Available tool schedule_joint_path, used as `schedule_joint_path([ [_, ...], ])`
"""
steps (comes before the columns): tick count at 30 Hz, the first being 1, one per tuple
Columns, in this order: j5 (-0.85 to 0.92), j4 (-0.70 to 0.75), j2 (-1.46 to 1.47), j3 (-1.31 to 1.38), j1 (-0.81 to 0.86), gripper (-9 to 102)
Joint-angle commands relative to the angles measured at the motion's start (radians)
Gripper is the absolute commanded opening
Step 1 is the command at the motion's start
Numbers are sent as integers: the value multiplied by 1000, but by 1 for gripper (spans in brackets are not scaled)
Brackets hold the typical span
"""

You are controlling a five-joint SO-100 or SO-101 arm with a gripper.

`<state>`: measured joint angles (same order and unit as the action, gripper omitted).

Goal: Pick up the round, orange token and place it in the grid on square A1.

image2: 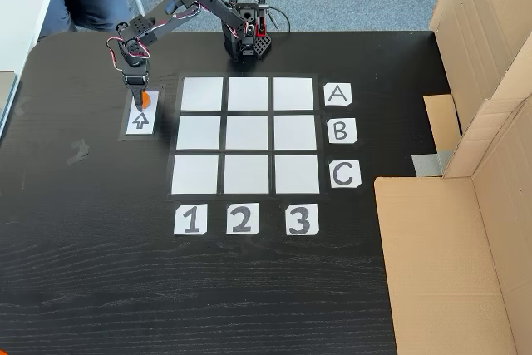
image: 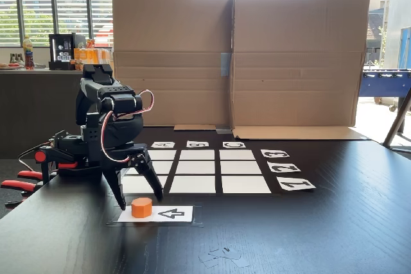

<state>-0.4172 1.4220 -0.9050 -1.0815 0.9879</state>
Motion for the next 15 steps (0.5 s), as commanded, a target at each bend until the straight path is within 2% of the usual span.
schedule_joint_path([
  [1, -3, -3, -6, 35, -14, 31],
  [15, 0, -3, 8, 49, -15, 29],
])
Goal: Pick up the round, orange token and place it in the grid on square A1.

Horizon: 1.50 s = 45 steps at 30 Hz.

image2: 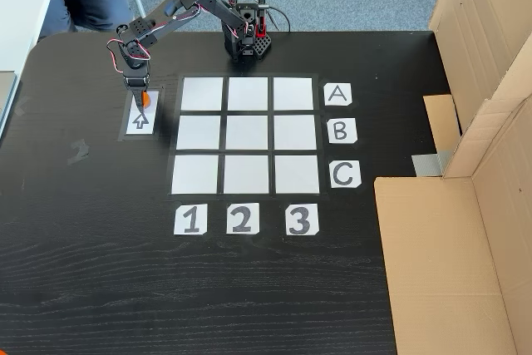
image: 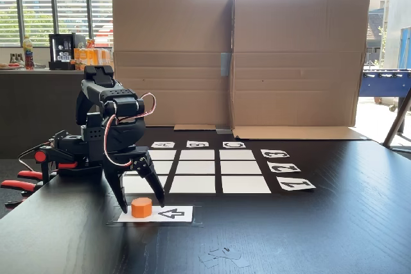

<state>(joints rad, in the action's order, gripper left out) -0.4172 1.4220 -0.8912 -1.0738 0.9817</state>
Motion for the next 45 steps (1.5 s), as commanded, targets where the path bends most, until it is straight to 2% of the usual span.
schedule_joint_path([
  [1, 0, -3, -6, 41, -9, 28],
  [21, 28, -5, 0, 55, -11, 4],
  [32, 32, 9, -87, 55, 6, 1],
  [45, 46, 107, -420, 43, 83, 1],
])
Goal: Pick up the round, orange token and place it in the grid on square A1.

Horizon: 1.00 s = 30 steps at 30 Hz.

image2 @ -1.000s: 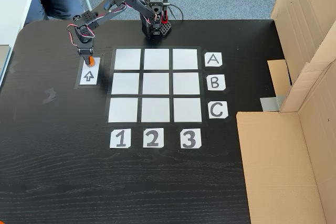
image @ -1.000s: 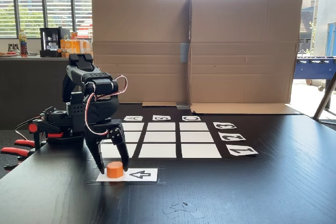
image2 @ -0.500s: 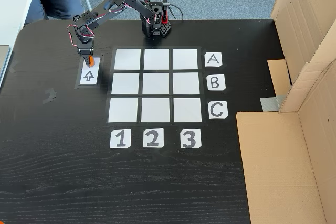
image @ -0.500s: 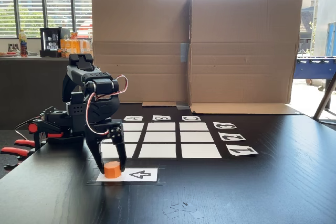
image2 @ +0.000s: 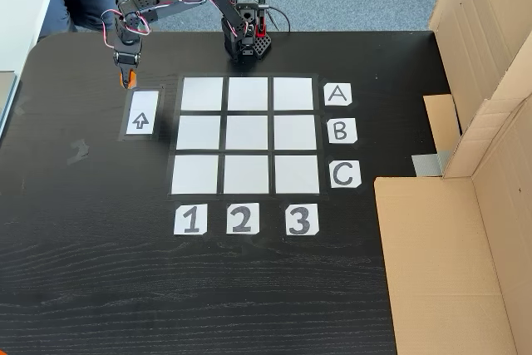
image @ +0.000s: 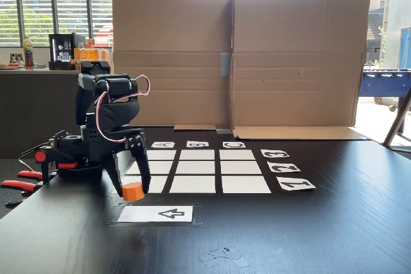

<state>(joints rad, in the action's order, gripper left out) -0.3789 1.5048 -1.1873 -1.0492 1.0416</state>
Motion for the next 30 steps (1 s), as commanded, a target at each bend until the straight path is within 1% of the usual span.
schedule_joint_path([
  [1, 8, 28, -156, 9, 31, 1],
  [8, 28, 28, -407, -144, 51, 1],
  [15, 32, 28, -604, -344, 34, 1],
  [22, 34, 28, -818, -592, -21, 1],
  [30, 32, 28, -1089, -917, -126, 1],
])
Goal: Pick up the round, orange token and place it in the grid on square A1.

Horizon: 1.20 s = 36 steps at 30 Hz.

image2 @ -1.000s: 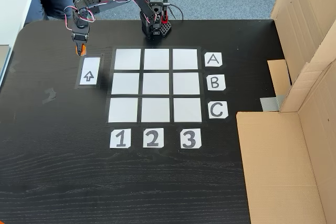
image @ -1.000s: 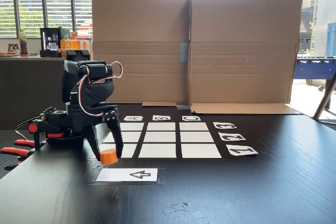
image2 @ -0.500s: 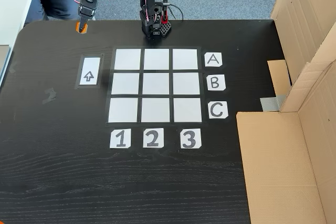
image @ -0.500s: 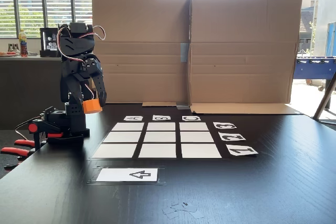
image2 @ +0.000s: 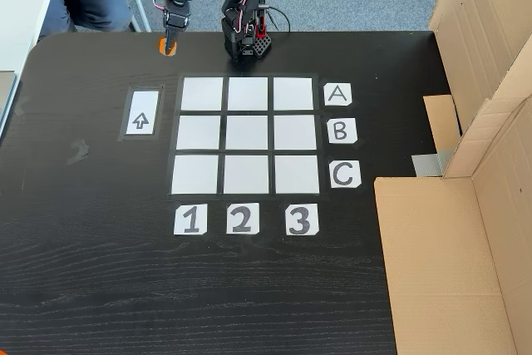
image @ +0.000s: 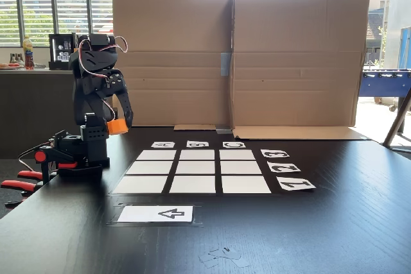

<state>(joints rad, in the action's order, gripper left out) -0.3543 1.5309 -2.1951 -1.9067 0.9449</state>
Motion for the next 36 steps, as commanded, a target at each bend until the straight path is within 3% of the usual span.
schedule_joint_path([
  [1, 5, 2, -107, -98, -44, 1],
  [14, 9, -97, -215, -436, -144, 1],
  [36, 17, -331, 163, -476, -199, 0],
])
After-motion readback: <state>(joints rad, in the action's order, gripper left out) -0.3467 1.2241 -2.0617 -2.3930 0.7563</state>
